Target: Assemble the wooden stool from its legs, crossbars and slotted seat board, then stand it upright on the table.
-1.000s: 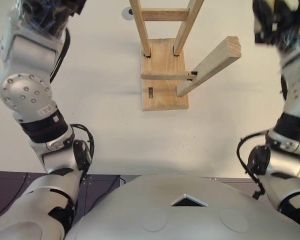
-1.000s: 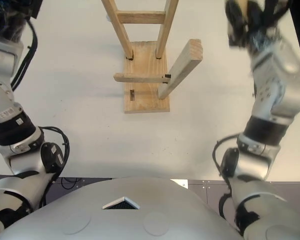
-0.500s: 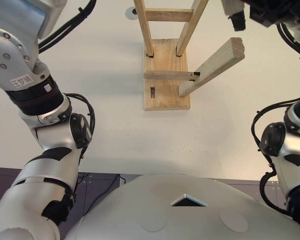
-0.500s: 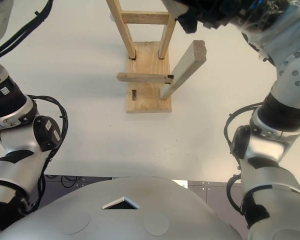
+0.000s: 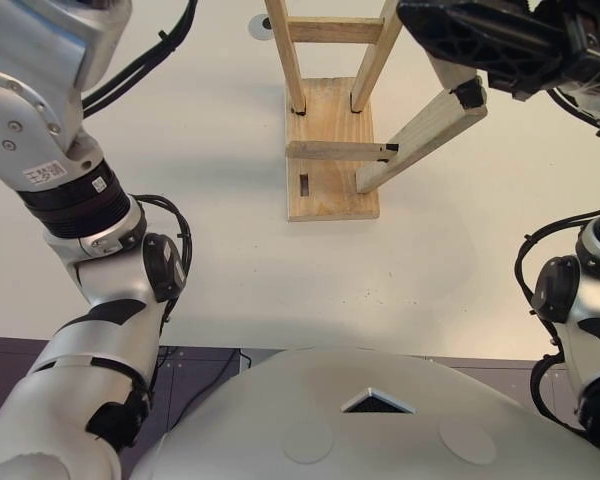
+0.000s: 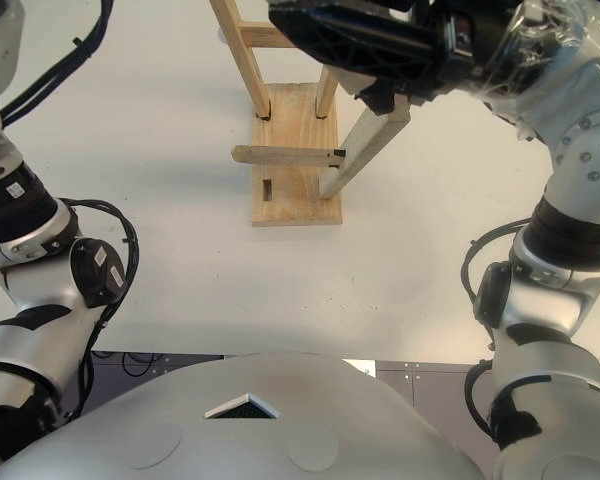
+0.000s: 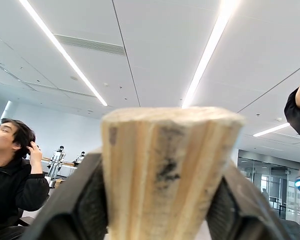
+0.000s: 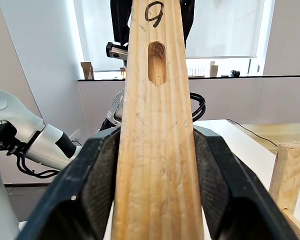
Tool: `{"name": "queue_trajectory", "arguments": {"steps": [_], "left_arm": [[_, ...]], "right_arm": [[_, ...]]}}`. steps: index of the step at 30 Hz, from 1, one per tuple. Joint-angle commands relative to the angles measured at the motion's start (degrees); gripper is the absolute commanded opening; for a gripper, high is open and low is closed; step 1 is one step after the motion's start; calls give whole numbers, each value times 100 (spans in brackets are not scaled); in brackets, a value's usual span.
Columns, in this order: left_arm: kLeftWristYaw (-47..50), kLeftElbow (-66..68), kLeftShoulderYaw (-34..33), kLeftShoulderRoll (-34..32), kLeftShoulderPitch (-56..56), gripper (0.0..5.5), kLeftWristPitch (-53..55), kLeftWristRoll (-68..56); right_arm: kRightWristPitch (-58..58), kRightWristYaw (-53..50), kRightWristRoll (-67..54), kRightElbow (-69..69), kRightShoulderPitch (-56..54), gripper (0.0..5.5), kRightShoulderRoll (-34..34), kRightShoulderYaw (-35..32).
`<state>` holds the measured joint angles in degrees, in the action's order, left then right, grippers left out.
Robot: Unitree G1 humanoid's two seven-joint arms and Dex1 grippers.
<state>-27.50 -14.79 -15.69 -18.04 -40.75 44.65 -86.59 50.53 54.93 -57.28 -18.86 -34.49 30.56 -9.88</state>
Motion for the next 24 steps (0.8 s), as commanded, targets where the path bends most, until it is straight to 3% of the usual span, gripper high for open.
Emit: {"name": "queue_trajectory", "arguments": {"steps": [1, 5, 6, 10, 15, 18, 24], "left_arm": [[3, -81, 71, 1, -19, 216, -17, -59], [-1, -2, -41, 20, -102, 215, -235, 91], [-16, 54, -144, -13, -162, 215, -340, 144], [-118, 212, -589, -384, -253, 206, -566, 248], [-376, 316, -941, -961, 189, 203, -636, 650], [-631, 487, -980, -1073, 643, 203, -786, 1111], [-1260, 1110, -799, -927, 1296, 203, -1325, 2131]], "right_arm": [[23, -41, -41, 40, -91, 208, 198, 1], [4, -81, 63, 117, -180, 208, 304, 136], [19, -68, 114, 180, -215, 244, 381, 183], [-70, 272, 515, 381, -299, 305, 843, 434], [-218, 1509, 1006, 566, -202, 375, 1974, 727], [-402, 2038, 1325, 790, -107, 376, 2364, 911], [-727, 2315, 1811, 1041, 175, 376, 2255, 1320]]}}
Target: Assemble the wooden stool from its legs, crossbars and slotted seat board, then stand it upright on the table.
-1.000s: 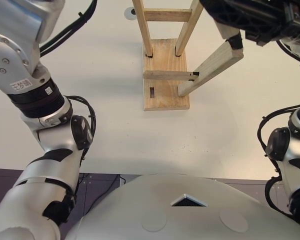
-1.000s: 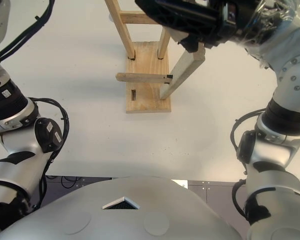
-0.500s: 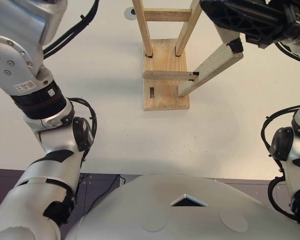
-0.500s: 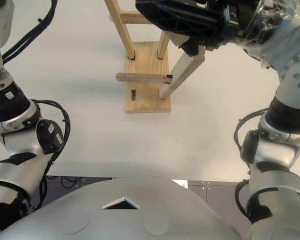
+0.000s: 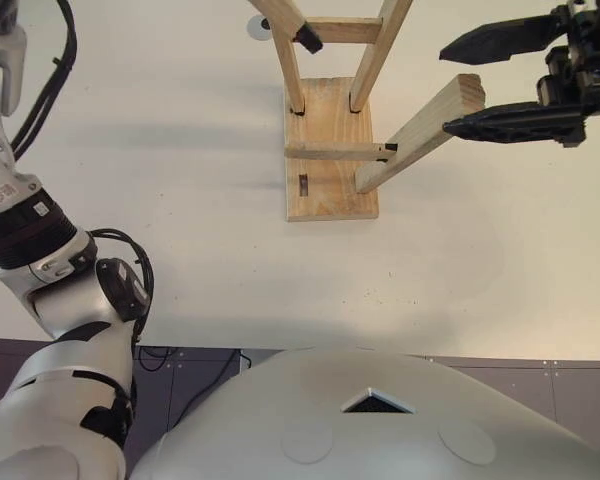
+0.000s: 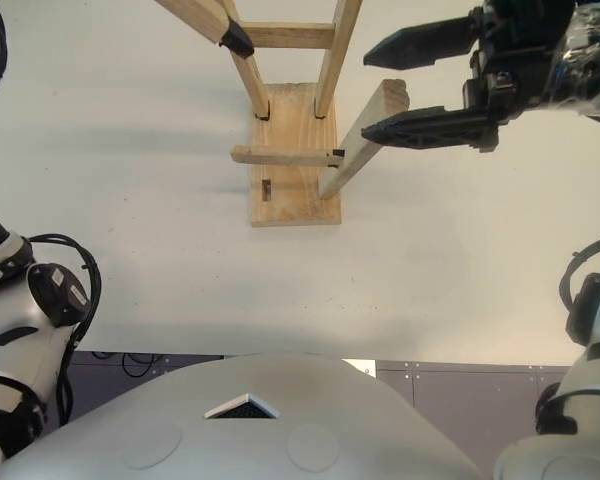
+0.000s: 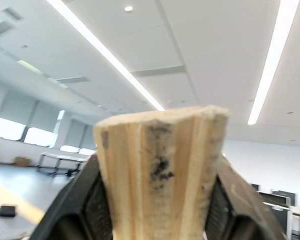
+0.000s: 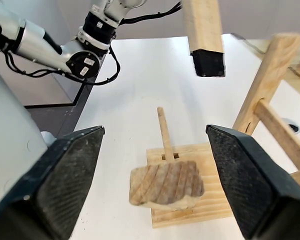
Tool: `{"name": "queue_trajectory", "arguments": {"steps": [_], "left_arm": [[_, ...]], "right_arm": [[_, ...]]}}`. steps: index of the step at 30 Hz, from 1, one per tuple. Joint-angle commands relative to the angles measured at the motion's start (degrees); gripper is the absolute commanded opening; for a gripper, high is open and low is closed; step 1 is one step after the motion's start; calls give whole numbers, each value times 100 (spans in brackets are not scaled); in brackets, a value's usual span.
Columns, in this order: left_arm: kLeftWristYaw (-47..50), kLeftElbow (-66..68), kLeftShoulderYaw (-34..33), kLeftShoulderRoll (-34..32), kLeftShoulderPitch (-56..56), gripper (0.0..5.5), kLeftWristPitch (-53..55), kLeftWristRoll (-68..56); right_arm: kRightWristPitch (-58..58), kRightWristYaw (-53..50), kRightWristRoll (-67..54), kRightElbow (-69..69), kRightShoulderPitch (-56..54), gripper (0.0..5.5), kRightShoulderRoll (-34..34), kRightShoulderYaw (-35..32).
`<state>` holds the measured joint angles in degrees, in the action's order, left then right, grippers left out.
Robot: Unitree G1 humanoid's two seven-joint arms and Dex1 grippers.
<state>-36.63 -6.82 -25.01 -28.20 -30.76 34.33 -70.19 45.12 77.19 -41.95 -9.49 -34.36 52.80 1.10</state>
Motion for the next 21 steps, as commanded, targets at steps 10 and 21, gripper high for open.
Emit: {"name": "queue_trajectory", "arguments": {"steps": [10, 21], "left_arm": [[-1335, 1451, 786, 536, 1115, 203, -955, 1863], [-1698, 798, 1042, 387, 1765, 202, -304, 1852]], "right_arm": [[-208, 200, 413, 308, 144, 234, -112, 365], [-302, 220, 516, 333, 225, 229, -98, 489]]}}
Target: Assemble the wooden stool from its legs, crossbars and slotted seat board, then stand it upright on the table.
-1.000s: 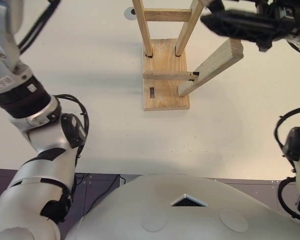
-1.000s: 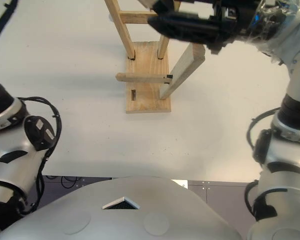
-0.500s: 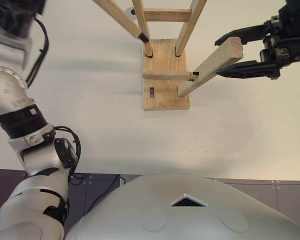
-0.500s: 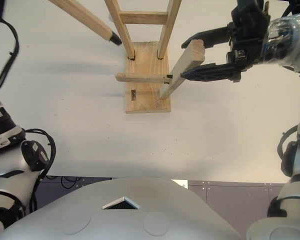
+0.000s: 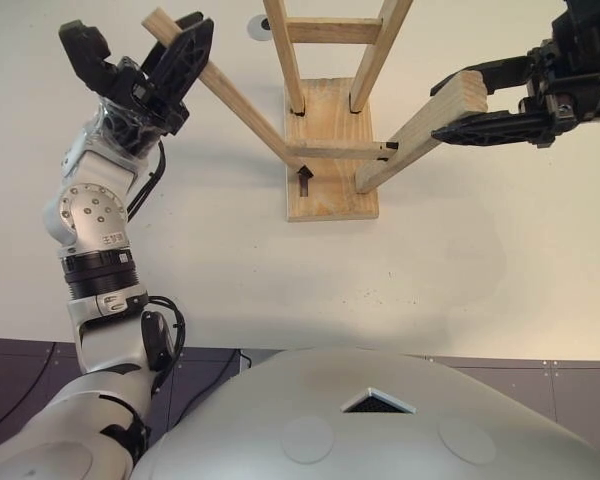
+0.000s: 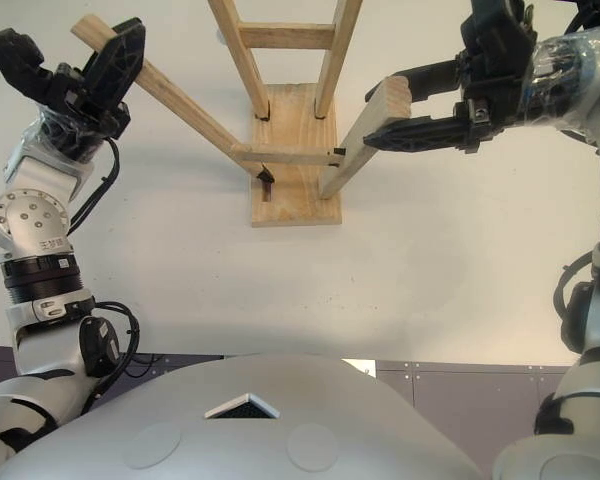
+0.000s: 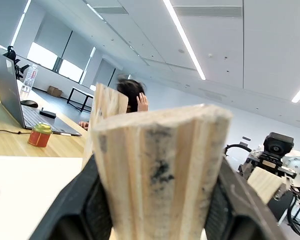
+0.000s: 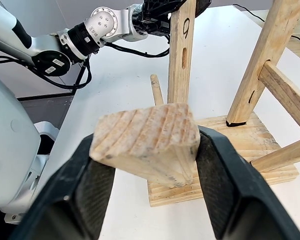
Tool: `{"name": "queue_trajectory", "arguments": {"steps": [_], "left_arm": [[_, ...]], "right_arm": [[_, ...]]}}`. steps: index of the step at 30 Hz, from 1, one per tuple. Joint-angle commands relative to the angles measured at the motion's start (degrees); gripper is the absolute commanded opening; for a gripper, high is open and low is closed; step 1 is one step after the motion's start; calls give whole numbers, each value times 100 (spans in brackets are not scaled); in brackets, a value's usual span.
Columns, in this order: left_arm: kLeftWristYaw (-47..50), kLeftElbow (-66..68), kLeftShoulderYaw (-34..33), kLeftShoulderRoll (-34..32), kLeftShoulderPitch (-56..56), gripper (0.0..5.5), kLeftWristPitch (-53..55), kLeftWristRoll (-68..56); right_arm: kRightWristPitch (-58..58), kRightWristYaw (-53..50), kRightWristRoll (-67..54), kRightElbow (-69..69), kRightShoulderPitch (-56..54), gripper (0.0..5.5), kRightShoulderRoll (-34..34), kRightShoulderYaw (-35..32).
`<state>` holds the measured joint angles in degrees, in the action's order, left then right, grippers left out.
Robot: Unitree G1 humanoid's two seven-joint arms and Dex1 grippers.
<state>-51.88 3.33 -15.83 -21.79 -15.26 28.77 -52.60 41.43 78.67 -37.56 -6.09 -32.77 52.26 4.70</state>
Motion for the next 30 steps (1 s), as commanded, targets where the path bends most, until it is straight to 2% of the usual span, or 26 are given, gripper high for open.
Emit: {"name": "queue_trajectory", "arguments": {"steps": [1, 8, 18, 30], "left_arm": [[-236, -279, 163, -350, 279, 202, 301, 149], [-934, -916, 511, -1669, 564, 201, 608, 678], [-1791, -1327, 1328, -2992, -609, 201, 881, 1311], [-2262, -1377, 2053, -3148, -1310, 201, 702, 1961]], "right_arm": [[63, 62, 77, -18, 78, 229, -44, 128], [25, -5, 71, -147, 255, 229, -30, 100], [-4, -187, 19, -412, 554, 224, -68, 86], [43, -370, -111, -685, 793, 222, -121, 59]]}}
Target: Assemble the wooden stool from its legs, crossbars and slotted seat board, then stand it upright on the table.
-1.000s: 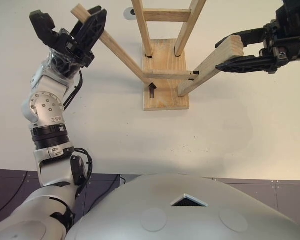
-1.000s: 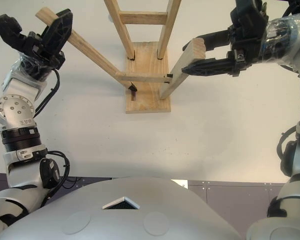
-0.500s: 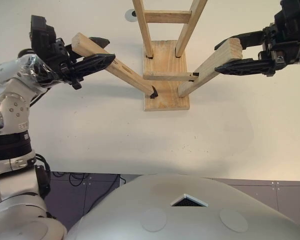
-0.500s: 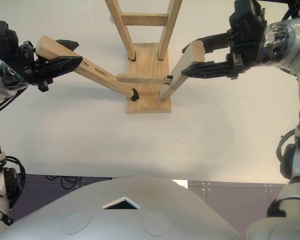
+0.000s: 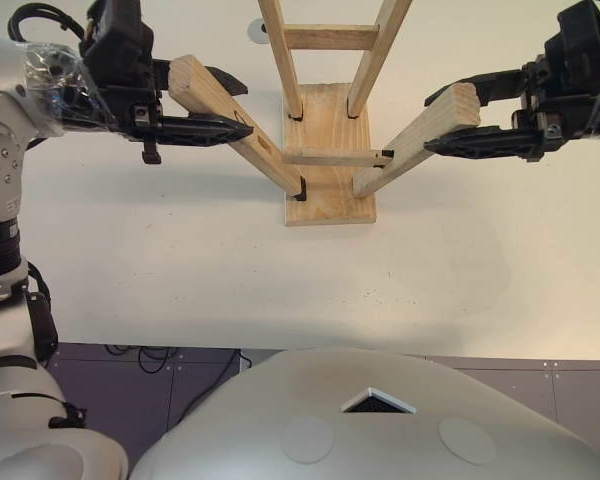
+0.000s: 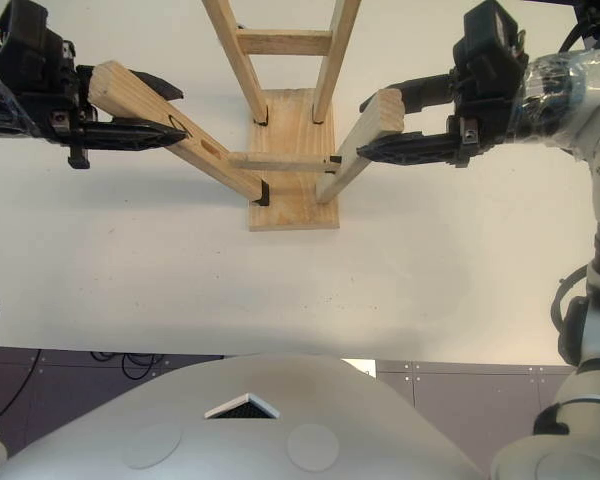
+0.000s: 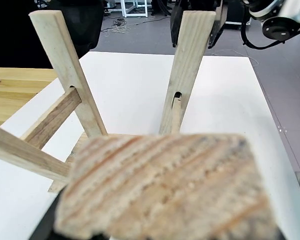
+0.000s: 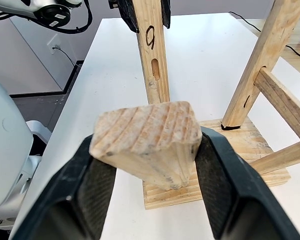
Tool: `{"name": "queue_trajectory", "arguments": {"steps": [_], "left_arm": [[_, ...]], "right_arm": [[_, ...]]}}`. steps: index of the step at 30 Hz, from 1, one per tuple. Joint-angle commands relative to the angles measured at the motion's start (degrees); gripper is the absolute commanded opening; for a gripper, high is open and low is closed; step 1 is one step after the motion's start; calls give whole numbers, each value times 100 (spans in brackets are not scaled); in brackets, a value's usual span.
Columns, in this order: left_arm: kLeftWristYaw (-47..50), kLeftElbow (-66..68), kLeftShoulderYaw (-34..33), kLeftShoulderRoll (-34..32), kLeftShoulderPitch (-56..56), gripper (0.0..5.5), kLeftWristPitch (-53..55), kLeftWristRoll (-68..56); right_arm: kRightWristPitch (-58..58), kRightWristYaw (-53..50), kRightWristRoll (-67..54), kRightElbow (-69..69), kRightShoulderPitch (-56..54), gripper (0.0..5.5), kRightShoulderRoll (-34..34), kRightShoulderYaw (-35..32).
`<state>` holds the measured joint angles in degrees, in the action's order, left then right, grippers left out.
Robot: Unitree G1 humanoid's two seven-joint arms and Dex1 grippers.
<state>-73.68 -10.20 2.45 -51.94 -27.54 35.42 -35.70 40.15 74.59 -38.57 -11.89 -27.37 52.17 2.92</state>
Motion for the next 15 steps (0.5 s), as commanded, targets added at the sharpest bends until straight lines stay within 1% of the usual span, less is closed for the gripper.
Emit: {"name": "queue_trajectory", "arguments": {"steps": [1, 9, 15], "left_arm": [[-120, -109, 275, -133, -115, 201, 74, 257], [-106, -604, 611, -74, -199, 201, 234, 345], [167, -955, 852, 73, -252, 201, 395, 469]], "right_arm": [[171, 22, -15, -112, 261, 221, -120, 240], [175, -68, -82, -159, 304, 221, -134, 240], [178, -100, -130, -186, 306, 220, -149, 260]]}}
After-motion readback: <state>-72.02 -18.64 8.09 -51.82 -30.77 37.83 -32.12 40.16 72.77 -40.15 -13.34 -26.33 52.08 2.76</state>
